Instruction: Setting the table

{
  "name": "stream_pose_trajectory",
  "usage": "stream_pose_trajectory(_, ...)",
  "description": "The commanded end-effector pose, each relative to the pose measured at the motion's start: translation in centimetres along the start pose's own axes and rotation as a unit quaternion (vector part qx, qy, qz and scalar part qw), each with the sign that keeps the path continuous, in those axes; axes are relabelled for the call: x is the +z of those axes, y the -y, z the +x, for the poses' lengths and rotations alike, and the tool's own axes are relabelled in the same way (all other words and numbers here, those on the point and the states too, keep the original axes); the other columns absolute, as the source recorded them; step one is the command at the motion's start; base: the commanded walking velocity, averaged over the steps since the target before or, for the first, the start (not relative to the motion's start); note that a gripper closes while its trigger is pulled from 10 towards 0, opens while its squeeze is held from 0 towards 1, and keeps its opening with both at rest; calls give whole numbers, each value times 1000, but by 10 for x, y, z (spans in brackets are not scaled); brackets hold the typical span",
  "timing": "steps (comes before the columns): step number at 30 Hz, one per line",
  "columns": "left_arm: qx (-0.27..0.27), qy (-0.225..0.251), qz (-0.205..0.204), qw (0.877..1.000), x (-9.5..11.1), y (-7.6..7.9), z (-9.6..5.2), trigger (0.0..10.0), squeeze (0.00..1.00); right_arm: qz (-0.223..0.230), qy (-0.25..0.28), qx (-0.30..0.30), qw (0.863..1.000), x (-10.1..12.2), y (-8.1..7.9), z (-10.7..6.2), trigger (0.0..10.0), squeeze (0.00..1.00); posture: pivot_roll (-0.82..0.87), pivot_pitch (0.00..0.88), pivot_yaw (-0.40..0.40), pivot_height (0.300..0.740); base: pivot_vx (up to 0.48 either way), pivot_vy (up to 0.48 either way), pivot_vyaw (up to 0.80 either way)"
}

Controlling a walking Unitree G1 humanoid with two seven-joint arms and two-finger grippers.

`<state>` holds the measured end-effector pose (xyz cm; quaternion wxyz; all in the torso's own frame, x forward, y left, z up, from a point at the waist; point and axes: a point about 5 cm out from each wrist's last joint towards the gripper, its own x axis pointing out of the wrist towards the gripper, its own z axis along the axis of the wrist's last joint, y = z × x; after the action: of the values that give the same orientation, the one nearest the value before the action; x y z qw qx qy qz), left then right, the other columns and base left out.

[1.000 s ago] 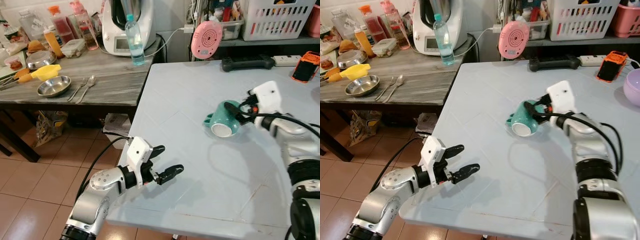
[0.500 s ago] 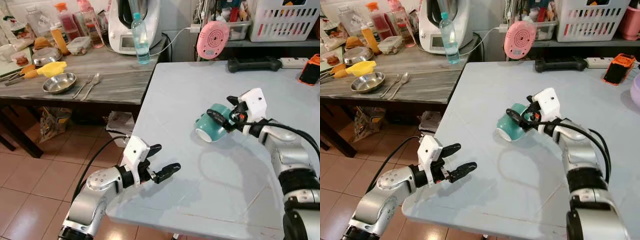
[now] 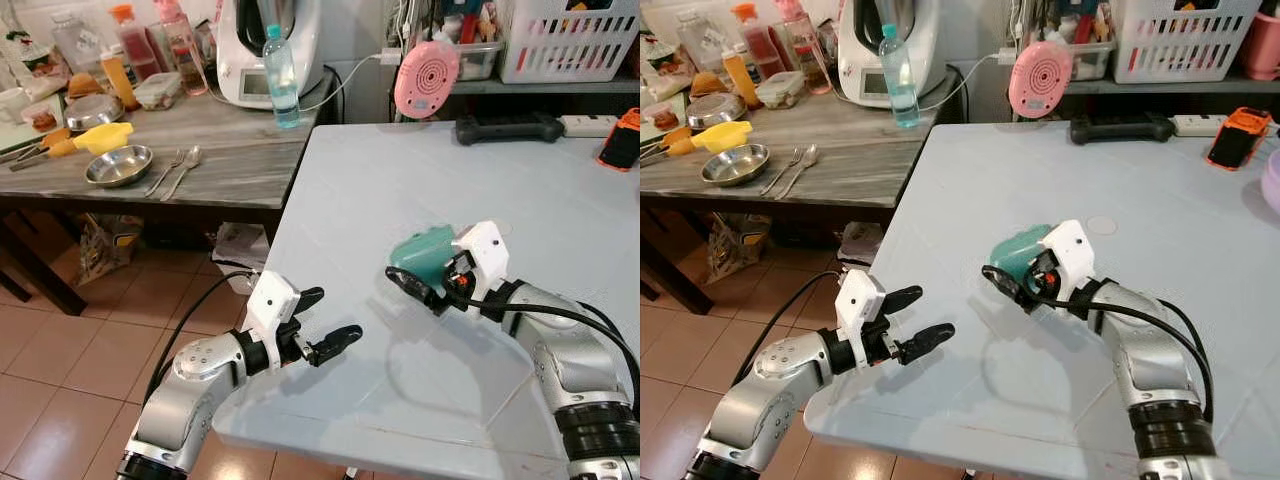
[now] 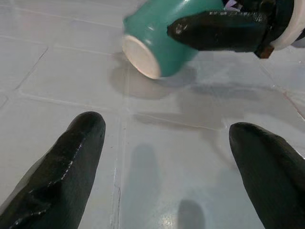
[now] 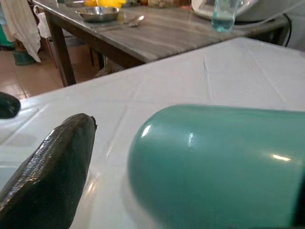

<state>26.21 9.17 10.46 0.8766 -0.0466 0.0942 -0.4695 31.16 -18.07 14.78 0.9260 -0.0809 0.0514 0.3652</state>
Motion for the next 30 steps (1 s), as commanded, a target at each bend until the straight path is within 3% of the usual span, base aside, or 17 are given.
stream_pose_trajectory(1,2,-2,3,1000,2,-2,-1,10000,0,-12,12,14,1000,10,-6,5,10000,0,-90,10,105,740,0,0,0)
stream_pose_trajectory(9,-3,-1,2,1000,1,0,6,10000,0,-78,32,18,996,33,-9,18,10000,0,-91,4,101,740,0,0,0)
stream_pose_trajectory(10,-2,-1,2,1000,1,0,6,10000,0,-87,37,26,995,36,-9,19,0,0,-89,4,98,740,0,0,0)
stream_pose_trajectory(23,2,2,-3,1000,1,2,9,10000,0,-142,-7,20,990,32,5,13,0,0,-90,2,90,740,0,0,0)
stream_pose_trajectory(27,0,2,-3,1000,1,2,10,10000,0,-206,-38,18,978,35,15,2,0,0,-99,0,95,740,0,0,0)
stream_pose_trajectory(30,0,1,-3,1000,1,2,10,10000,0,-226,-49,21,973,36,19,-3,0,0,-102,0,94,740,0,0,0)
